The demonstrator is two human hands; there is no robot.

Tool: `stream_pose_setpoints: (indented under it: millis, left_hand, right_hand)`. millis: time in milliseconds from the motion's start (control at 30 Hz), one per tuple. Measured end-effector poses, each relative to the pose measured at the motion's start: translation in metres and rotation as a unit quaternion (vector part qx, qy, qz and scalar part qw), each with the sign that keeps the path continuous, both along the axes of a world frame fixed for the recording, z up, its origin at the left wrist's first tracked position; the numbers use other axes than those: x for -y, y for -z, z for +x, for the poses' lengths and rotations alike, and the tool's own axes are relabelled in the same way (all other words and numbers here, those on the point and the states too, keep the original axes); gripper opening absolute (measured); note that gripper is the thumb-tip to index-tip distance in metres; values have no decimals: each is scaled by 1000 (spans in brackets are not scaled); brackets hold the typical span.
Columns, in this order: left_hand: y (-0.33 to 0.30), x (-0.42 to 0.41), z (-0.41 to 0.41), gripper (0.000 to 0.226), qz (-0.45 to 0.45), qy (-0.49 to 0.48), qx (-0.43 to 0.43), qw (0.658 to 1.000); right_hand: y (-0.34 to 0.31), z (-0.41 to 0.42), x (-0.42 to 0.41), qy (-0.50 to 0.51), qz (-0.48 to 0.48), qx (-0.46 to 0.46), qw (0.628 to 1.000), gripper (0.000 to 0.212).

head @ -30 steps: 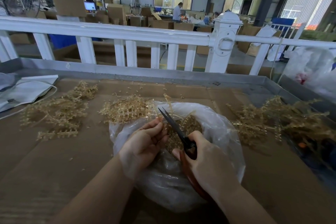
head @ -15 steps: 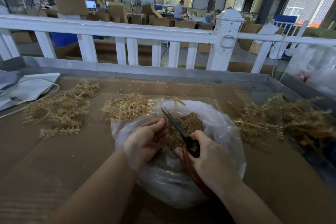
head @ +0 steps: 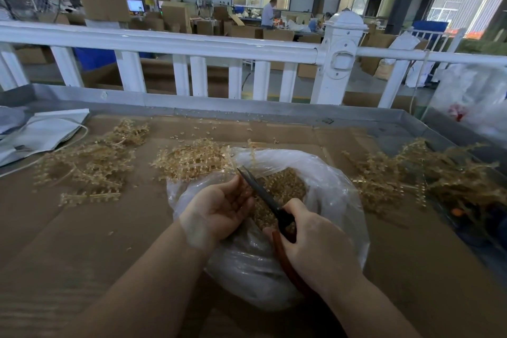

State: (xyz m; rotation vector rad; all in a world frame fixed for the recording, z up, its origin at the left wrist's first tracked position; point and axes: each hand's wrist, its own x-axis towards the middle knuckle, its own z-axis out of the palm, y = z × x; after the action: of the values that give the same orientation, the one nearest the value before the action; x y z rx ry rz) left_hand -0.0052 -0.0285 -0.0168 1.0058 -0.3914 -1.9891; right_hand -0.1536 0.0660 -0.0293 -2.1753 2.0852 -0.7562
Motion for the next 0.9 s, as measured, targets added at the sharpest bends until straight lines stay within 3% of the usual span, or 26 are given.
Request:
stream_pose_setpoints:
  millis: [567, 900]
  left_hand:
    - [-2, 0, -3, 19, 8, -15, -7, 1000]
    - [-1, -2, -3, 13, 1, -17, 12, 1000]
  right_hand:
    - [5, 2, 7, -12, -30, -38, 999, 36]
    - [-3, 0, 8, -29, 22, 33, 999, 39]
